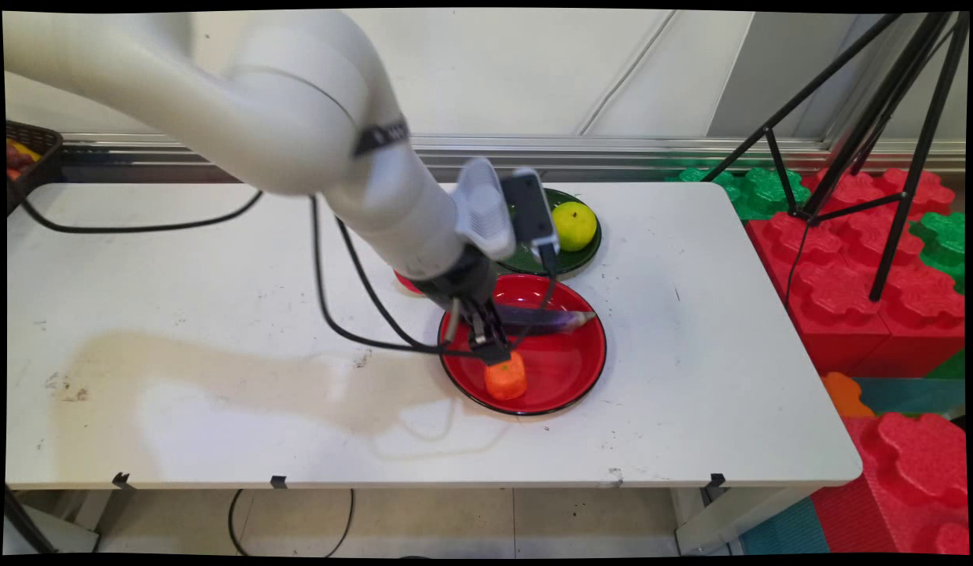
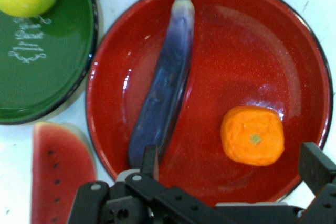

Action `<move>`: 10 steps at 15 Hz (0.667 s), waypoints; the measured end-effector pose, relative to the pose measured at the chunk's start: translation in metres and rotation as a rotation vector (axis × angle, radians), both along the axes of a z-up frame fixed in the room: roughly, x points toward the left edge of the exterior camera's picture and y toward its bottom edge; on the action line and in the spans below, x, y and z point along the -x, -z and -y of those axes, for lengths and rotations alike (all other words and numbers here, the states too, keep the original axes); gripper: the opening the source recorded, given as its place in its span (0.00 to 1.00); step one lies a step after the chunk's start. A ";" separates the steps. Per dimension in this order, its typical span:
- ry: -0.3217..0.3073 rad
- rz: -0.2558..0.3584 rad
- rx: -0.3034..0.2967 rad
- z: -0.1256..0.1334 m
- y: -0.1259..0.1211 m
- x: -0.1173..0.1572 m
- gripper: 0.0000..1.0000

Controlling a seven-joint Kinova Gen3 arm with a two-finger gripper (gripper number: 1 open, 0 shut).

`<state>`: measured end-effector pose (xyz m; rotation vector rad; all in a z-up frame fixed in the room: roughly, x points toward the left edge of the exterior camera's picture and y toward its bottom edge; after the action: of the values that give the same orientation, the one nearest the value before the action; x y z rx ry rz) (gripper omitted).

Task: Pick up the eggplant from the red plate

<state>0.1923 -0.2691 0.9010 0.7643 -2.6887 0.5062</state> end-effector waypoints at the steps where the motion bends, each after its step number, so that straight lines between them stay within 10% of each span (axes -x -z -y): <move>1: -0.001 -0.014 0.008 -0.002 -0.010 -0.007 1.00; 10: -0.027 -0.067 0.034 0.008 -0.054 -0.026 1.00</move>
<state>0.2187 -0.2768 0.9553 0.7953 -2.6046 0.5224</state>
